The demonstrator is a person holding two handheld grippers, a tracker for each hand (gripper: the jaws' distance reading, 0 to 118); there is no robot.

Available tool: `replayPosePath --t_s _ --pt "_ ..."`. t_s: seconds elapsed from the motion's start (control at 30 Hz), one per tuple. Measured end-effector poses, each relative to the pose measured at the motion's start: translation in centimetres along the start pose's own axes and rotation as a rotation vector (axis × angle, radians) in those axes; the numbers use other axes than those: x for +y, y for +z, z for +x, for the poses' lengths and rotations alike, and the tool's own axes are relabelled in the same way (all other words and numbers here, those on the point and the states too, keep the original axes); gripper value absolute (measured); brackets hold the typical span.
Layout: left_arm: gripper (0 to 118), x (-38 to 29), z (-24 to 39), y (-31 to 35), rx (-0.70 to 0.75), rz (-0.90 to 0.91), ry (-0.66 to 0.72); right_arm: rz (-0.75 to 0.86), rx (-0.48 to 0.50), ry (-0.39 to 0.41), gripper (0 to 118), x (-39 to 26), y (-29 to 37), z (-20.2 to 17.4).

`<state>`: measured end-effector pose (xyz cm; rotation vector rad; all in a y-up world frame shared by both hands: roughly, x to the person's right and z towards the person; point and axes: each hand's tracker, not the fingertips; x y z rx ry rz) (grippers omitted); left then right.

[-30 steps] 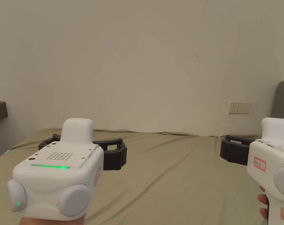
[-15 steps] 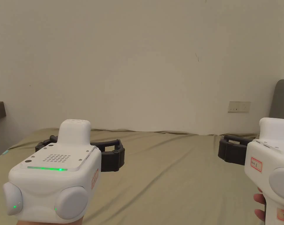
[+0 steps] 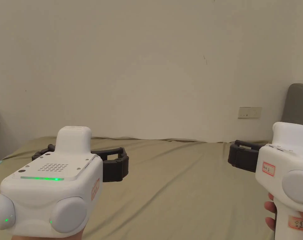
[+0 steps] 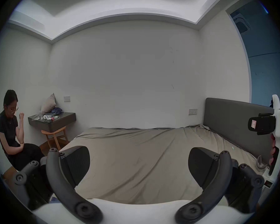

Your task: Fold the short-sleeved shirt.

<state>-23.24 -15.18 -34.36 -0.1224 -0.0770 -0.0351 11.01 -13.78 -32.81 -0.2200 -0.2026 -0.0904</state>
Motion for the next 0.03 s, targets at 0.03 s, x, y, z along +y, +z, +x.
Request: replayPosePath --t_s 0.03 --pt "118 0.01 0.03 -0.01 0.000 -0.003 0.001 -0.006 0.001 0.002 118 -0.08 0.10 0.03"
